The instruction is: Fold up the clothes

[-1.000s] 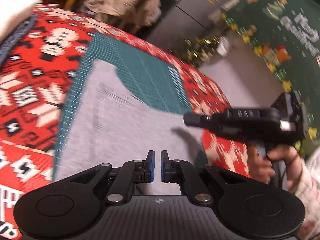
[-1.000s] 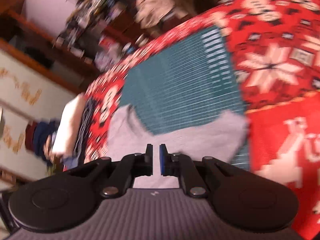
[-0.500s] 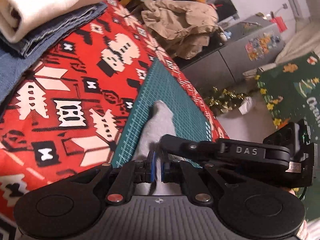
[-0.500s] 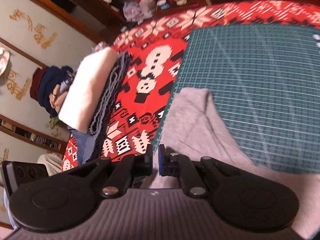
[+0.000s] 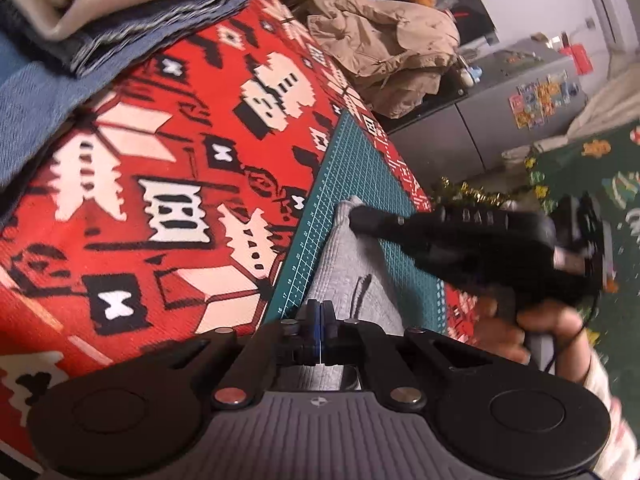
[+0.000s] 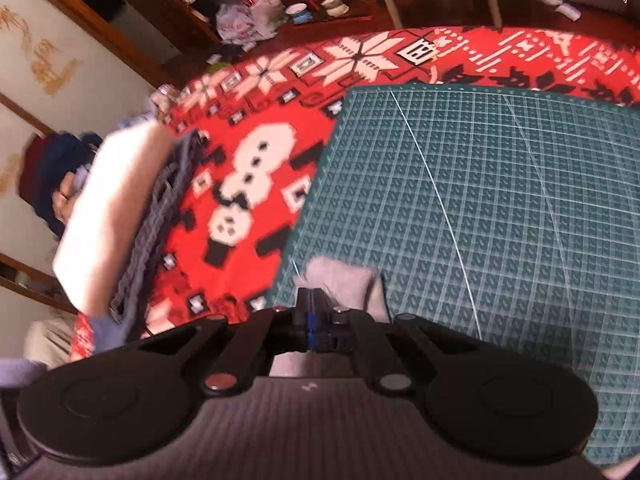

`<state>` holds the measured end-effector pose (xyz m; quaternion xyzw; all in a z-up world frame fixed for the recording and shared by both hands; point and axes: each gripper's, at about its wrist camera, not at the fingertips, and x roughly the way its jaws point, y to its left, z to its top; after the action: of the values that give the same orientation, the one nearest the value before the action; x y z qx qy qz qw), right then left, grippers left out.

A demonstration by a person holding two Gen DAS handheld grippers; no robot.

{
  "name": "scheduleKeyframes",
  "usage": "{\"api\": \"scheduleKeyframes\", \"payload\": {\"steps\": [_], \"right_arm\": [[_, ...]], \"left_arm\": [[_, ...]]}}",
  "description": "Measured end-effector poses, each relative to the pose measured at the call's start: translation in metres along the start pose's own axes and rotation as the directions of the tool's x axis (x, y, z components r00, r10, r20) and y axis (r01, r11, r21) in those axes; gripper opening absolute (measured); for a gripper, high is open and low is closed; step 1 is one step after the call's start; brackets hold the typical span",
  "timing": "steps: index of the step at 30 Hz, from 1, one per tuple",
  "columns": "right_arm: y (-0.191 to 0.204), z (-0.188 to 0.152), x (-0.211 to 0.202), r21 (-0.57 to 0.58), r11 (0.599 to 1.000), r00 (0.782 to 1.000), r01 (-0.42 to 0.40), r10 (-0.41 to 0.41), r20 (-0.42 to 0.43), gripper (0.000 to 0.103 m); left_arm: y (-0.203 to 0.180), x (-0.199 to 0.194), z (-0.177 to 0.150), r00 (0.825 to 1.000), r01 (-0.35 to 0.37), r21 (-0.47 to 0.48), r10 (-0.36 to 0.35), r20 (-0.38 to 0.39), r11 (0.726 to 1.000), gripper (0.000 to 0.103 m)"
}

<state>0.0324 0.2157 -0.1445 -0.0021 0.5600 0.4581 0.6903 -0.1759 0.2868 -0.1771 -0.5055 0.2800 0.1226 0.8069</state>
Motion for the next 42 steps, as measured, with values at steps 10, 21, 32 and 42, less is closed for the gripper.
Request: {"api": "scheduleKeyframes", "payload": {"steps": [10,21,32,42], "right_arm": [[0.015,-0.001,0.001,-0.086,0.996,0.999,-0.009,0.006,-0.042,0.002],[0.020,0.014,-0.004,-0.069,0.998,0.997,0.011,-0.006,0.082,0.001],[0.050,-0.066,-0.041,-0.101,0.992,0.994,-0.081,0.073,-0.079,0.007],[0.045,-0.137,-0.054,0.001,0.993,0.988,-0.117,0.117,-0.099,0.007]], "left_arm": [[-0.005,-0.002,-0.001,1.000,-0.007,0.035,0.007,0.001,0.999,0.002],[-0.005,-0.014,-0.001,1.000,-0.013,0.050,0.012,0.016,0.999,0.002],[0.012,-0.041,-0.018,0.991,0.098,-0.082,-0.106,-0.088,0.992,0.002],[0.019,-0.057,-0.043,0.990,-0.017,-0.041,0.011,-0.142,0.999,0.001]]}}
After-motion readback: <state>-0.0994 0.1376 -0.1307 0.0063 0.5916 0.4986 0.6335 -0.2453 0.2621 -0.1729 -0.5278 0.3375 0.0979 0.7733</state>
